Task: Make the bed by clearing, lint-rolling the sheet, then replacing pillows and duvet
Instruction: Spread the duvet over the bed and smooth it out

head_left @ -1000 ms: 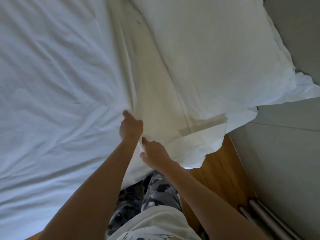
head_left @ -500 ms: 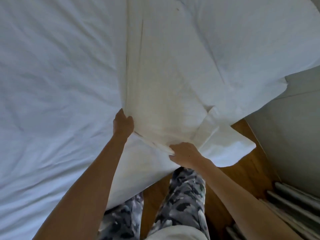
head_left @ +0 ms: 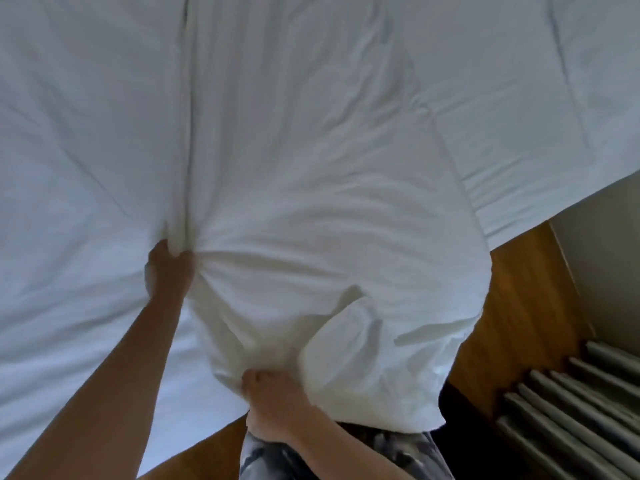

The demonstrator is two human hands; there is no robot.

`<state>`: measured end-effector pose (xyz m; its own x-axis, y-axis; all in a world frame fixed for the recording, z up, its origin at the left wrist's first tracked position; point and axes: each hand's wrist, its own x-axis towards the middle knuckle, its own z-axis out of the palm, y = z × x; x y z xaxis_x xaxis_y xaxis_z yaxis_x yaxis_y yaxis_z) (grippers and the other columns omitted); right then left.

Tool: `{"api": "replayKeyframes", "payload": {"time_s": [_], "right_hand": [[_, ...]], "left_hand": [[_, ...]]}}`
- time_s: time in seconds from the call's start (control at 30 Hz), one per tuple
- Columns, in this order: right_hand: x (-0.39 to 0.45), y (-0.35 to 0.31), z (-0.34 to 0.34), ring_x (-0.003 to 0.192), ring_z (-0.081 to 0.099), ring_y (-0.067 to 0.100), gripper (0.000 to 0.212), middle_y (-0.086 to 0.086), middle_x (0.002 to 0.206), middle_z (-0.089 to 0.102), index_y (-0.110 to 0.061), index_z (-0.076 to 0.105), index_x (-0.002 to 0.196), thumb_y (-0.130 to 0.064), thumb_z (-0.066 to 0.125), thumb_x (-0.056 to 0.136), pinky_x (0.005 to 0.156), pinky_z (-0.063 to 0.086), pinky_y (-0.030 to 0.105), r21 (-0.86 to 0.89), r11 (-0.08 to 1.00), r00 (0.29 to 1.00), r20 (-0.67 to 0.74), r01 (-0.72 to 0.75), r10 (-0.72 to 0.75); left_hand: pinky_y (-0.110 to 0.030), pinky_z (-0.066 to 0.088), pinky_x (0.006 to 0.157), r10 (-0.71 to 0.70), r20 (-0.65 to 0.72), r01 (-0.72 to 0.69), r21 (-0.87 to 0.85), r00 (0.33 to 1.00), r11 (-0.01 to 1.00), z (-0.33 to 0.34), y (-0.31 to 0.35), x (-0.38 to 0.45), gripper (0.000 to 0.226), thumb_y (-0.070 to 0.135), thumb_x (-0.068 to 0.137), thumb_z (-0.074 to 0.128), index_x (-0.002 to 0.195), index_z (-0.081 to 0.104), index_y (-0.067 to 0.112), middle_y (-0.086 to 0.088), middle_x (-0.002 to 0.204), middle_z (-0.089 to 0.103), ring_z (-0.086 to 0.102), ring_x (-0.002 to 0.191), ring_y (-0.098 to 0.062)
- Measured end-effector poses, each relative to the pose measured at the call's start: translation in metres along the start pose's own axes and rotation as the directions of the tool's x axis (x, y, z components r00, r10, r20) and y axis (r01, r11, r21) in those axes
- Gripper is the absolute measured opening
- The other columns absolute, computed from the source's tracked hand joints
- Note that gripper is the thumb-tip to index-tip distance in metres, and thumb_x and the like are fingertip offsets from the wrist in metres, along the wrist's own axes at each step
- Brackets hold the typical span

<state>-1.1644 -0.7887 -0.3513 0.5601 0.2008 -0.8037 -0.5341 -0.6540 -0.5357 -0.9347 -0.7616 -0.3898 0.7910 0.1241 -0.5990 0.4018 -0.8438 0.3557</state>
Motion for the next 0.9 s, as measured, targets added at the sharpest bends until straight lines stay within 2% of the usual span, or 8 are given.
{"api": "replayKeyframes", "payload": {"time_s": [0.17, 0.27, 0.37, 0.6, 0.67, 0.73, 0.83, 0.9], "right_hand": [[0.006, 0.023, 0.067, 0.108, 0.047, 0.044, 0.073, 0.025, 0.128, 0.042, -0.008, 0.009, 0.147, -0.013, 0.052, 0.088, 0.091, 0.040, 0.047, -0.017, 0.999, 0.999, -0.039, -0.037, 0.036], [0.003, 0.030, 0.099, 0.102, 0.052, 0.047, 0.083, 0.030, 0.128, 0.043, -0.011, -0.010, 0.146, -0.020, 0.052, 0.092, 0.095, 0.039, 0.050, -0.139, 0.989, 0.998, -0.031, 0.042, -0.047], [-0.004, 0.045, 0.109, 0.089, 0.058, 0.039, 0.077, 0.024, 0.113, 0.055, -0.008, 0.005, 0.147, -0.026, 0.055, 0.092, 0.077, 0.046, 0.044, -0.214, 0.971, 0.993, -0.020, 0.106, -0.112], [-0.031, 0.075, 0.103, 0.094, 0.056, 0.033, 0.037, 0.016, 0.109, 0.057, -0.012, 0.044, 0.129, -0.022, 0.048, 0.093, 0.075, 0.045, 0.040, -0.123, 0.915, 0.893, 0.299, 0.385, -0.336], [-0.028, 0.082, 0.093, 0.095, 0.058, 0.026, 0.036, 0.011, 0.108, 0.060, -0.012, 0.051, 0.124, -0.026, 0.034, 0.095, 0.075, 0.050, 0.038, -0.106, 0.934, 0.933, 0.163, 0.341, -0.322], [-0.020, 0.091, 0.072, 0.095, 0.060, 0.021, 0.040, 0.005, 0.106, 0.063, -0.013, 0.056, 0.119, -0.028, 0.030, 0.092, 0.074, 0.056, 0.035, -0.176, 0.942, 0.938, -0.146, 0.287, -0.313], [0.003, 0.101, 0.007, 0.100, 0.060, 0.024, 0.034, 0.005, 0.109, 0.066, -0.012, 0.064, 0.113, -0.017, 0.044, 0.086, 0.077, 0.057, 0.033, -0.303, 0.932, 0.693, -0.629, 0.199, -0.353], [0.023, 0.104, -0.037, 0.109, 0.056, 0.031, 0.036, 0.013, 0.118, 0.063, -0.007, 0.062, 0.118, -0.011, 0.048, 0.085, 0.092, 0.050, 0.039, -0.391, 0.918, 0.540, -0.759, 0.069, -0.364]], "left_hand": [[-0.042, 0.043, 0.075, 0.050, -0.166, -0.060, -0.055, 0.985, 0.997, 0.045, -0.044, -0.039, 0.025, 0.008, 0.084, 0.052, 0.108, 0.056, 0.001, -0.024, 0.103, 0.065, 0.059, 0.093, -0.043], [-0.043, 0.045, 0.081, 0.090, -0.245, -0.104, -0.044, 0.965, 0.994, 0.063, -0.078, -0.059, 0.039, 0.007, 0.082, 0.052, 0.121, 0.057, 0.006, -0.017, 0.112, 0.065, 0.059, 0.100, -0.039], [-0.041, 0.045, 0.080, 0.124, -0.305, -0.135, -0.015, 0.944, 0.991, 0.074, -0.100, -0.081, 0.040, 0.006, 0.084, 0.053, 0.124, 0.057, 0.006, -0.014, 0.115, 0.065, 0.059, 0.101, -0.036], [-0.040, 0.041, 0.067, 0.107, -0.331, -0.088, 0.070, 0.938, 0.994, 0.075, -0.136, -0.114, 0.043, 0.001, 0.079, 0.054, 0.121, 0.056, 0.006, -0.013, 0.109, 0.064, 0.059, 0.090, -0.039], [-0.045, 0.045, 0.067, 0.119, -0.331, -0.087, 0.112, 0.936, 0.990, 0.072, -0.144, -0.117, 0.045, 0.001, 0.076, 0.057, 0.120, 0.057, 0.007, -0.014, 0.106, 0.063, 0.059, 0.094, -0.039], [-0.044, 0.046, 0.066, 0.136, -0.333, -0.113, 0.088, 0.933, 0.990, 0.066, -0.158, -0.120, 0.044, 0.005, 0.072, 0.061, 0.116, 0.058, 0.007, -0.012, 0.103, 0.063, 0.059, 0.094, -0.038], [-0.041, 0.048, 0.065, 0.155, -0.365, -0.150, 0.042, 0.918, 0.988, 0.048, -0.174, -0.117, 0.045, 0.024, 0.070, 0.065, 0.112, 0.060, 0.008, -0.008, 0.100, 0.065, 0.062, 0.088, -0.034], [-0.040, 0.048, 0.064, 0.195, -0.322, -0.175, 0.090, 0.927, 0.980, 0.039, -0.184, -0.121, 0.044, 0.024, 0.073, 0.070, 0.112, 0.061, 0.009, -0.008, 0.103, 0.066, 0.062, 0.089, -0.033]]}}
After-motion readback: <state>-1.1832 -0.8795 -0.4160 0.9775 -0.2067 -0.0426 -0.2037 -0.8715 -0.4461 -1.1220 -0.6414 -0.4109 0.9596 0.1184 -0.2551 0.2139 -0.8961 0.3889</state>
